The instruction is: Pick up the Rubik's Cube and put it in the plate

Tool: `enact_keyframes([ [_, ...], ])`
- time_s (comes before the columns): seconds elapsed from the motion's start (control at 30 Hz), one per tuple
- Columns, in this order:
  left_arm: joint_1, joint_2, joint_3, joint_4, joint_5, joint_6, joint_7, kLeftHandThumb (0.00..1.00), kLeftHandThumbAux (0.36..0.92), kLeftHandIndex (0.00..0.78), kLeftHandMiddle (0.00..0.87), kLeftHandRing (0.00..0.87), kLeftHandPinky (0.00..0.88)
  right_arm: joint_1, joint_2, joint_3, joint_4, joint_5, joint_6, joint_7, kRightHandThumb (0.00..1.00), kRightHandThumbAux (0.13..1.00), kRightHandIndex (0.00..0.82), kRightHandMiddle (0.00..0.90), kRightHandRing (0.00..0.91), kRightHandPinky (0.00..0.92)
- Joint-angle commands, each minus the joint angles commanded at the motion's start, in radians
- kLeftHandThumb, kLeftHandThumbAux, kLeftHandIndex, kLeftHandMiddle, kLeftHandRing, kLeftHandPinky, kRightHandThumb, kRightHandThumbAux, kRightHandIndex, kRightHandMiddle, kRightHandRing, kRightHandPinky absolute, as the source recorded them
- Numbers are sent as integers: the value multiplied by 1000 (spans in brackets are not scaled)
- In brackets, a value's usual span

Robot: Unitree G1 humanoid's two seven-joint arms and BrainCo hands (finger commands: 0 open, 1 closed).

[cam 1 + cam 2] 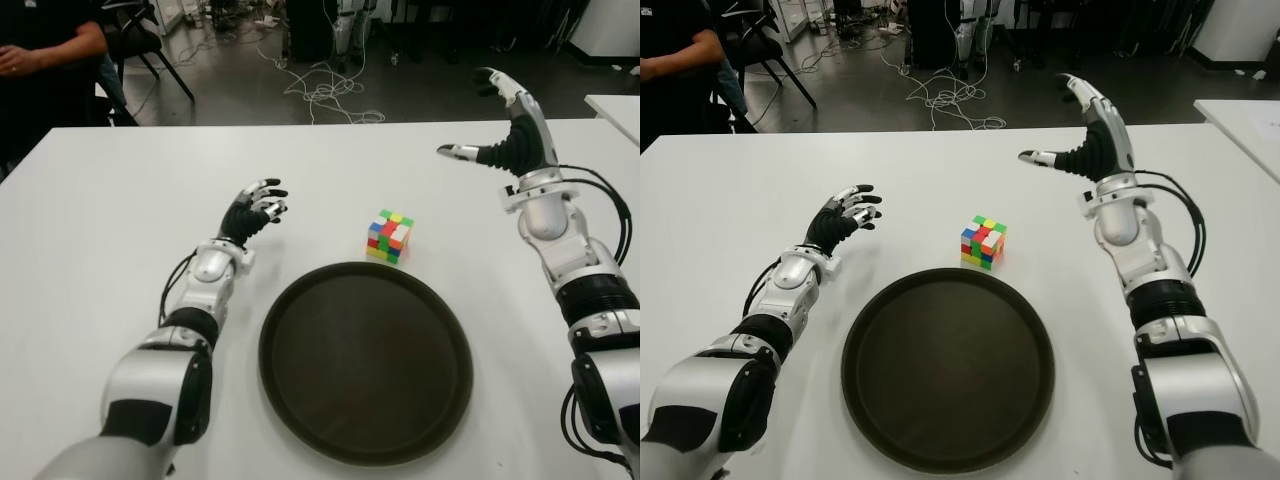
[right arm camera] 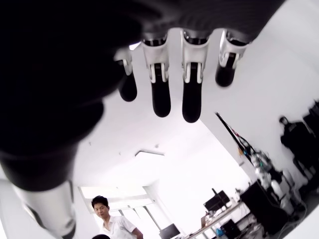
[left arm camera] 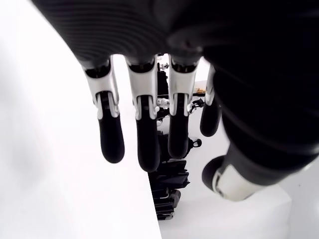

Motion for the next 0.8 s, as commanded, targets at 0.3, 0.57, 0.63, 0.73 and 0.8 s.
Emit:
enact_keyframes([
  [0.3,-1,-1,7,-1,-5,1,-4,190,707,197,277,320,377,25,-24,51,-55,-77,15,-44,0,739,192,225,224,200],
  [0.57,-2,-3,10,0,-6,3,-1,183,717,192,277,319,365,47,-49,104,-130,-127,91,26,0,675,183,221,216,146],
  [0.63,-3,-3,10,0,-6,3,-1,185,721,193,279,320,365,53,-52,113,-152,-133,111,45,0,669,180,219,214,138],
  [0.73,-4,-3,10,0,-5,4,1,195,725,192,279,319,366,69,-47,153,-216,-164,186,131,0,661,174,219,212,134],
  [0.8,-5,-3,10,1,-4,6,2,198,720,189,279,318,371,84,-29,190,-256,-191,241,188,0,658,168,216,210,134],
])
